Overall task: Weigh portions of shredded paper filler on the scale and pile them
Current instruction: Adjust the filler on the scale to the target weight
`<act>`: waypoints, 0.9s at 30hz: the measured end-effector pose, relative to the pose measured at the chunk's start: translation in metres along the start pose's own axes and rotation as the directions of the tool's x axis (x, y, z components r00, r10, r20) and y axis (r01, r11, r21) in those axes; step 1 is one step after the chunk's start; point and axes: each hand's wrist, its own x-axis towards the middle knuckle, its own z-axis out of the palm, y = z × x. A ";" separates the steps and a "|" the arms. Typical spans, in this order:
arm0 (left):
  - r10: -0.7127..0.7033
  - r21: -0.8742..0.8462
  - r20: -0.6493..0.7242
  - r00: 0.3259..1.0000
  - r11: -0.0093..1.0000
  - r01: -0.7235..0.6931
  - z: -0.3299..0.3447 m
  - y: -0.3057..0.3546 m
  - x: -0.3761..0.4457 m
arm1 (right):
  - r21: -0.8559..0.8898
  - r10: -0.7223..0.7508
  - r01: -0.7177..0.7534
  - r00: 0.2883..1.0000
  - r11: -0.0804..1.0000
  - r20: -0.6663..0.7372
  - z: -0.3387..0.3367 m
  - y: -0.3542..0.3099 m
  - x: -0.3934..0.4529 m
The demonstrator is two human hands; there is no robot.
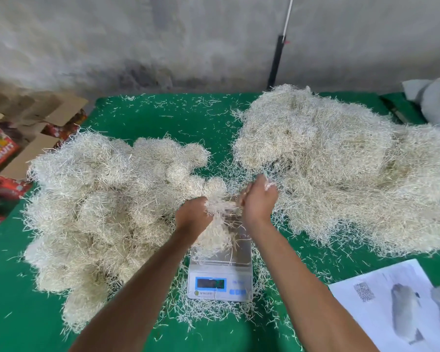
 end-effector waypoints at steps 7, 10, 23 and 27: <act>0.068 0.025 -0.003 0.998 0.997 -0.068 -0.007 0.025 0.012 | 0.126 0.056 -0.040 0.990 0.991 -0.128 -0.004 -0.001 0.002; 0.068 0.064 -0.053 0.996 0.996 -0.065 -0.007 0.010 0.005 | 0.268 0.014 0.031 0.986 0.963 -0.166 -0.021 -0.014 0.015; 0.044 0.093 -0.036 0.998 0.995 -0.040 -0.013 -0.023 -0.001 | 0.071 -0.011 0.017 0.996 0.997 -0.085 -0.052 -0.019 0.023; -0.035 -0.030 -0.060 0.998 0.999 0.033 -0.015 -0.034 -0.003 | 0.028 -0.104 0.110 0.983 0.994 -0.149 -0.074 -0.033 0.035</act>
